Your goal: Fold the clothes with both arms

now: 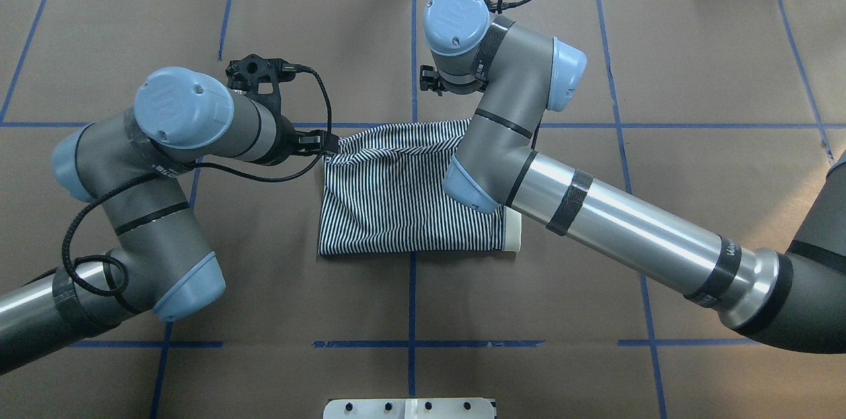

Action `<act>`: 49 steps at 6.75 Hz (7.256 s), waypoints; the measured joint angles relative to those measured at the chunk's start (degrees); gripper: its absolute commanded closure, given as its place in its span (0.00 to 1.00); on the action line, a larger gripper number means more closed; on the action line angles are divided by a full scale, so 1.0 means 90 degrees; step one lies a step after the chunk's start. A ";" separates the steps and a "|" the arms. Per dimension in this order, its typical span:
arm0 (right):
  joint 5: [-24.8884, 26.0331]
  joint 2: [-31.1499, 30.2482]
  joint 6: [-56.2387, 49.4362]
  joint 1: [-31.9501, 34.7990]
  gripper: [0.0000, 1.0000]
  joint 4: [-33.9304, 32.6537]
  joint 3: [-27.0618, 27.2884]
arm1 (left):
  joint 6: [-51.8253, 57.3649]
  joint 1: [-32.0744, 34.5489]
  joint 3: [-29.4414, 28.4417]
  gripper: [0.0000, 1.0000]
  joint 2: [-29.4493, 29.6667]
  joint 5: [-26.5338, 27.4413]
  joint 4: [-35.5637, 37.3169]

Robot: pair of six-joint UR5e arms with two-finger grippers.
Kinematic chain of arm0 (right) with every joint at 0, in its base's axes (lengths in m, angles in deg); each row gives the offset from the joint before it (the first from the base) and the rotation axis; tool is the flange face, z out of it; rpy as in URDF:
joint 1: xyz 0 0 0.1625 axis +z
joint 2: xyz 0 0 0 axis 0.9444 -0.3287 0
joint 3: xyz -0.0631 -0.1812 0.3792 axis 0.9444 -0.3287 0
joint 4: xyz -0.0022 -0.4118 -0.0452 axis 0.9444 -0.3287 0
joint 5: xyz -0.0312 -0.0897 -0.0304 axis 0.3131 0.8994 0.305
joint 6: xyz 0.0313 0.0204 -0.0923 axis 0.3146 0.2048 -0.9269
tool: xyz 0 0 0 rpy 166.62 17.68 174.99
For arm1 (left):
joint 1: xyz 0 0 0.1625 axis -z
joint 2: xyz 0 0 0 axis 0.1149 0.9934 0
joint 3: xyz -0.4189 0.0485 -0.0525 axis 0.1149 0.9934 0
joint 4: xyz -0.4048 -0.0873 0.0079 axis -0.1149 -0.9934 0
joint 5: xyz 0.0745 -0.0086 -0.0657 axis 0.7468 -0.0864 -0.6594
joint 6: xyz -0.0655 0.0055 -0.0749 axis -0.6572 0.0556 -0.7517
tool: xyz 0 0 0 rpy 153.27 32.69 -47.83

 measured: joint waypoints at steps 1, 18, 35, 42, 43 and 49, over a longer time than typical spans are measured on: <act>-0.0069 -0.0102 -0.0014 0.0001 0.00 0.0003 0.0179 | -0.0250 -0.0133 -0.0386 0.00 0.0246 0.0029 -0.0013; -0.0024 -0.0937 0.0088 -0.0257 0.00 0.0941 0.0687 | 0.0839 0.0700 -0.2101 0.00 0.0855 0.0010 -0.0999; -0.3579 -0.6107 -0.7537 0.4757 0.00 0.0753 0.2050 | 0.4516 0.2599 0.1638 0.00 -0.2500 -0.1235 0.1156; -0.4291 -0.6742 -0.7566 0.5415 0.00 0.0756 0.2233 | 0.6385 0.5553 0.0448 0.00 -0.4130 -0.3441 0.1113; -0.4290 -0.6743 -0.7564 0.5417 0.00 0.0756 0.2236 | 0.6510 0.5785 0.0275 0.00 -0.4300 -0.3684 0.1074; -0.4222 -0.6769 -0.7590 0.5717 0.00 0.0289 0.2628 | 0.7777 0.6175 0.0108 0.00 -0.4387 -0.3696 0.1082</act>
